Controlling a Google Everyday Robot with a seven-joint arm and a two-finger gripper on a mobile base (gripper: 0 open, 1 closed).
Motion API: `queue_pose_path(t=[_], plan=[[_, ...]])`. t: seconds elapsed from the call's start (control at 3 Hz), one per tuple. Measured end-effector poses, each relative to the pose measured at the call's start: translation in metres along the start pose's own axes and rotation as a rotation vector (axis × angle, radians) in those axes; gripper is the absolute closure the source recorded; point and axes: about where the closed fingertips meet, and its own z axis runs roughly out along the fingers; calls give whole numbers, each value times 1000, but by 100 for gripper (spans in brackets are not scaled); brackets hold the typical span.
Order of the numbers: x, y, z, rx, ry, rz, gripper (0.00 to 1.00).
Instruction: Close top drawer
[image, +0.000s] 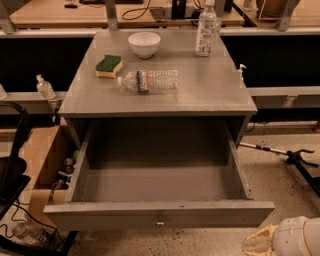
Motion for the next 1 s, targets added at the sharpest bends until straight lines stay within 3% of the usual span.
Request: queue_pose_path(t=[0.33,0.67,1.0], plan=[[-3,-1,18,-22,-7,-14,100],[-18,-24,45,-22,-74,-37,100],[-34,-65,68,2,-145,-52,100]])
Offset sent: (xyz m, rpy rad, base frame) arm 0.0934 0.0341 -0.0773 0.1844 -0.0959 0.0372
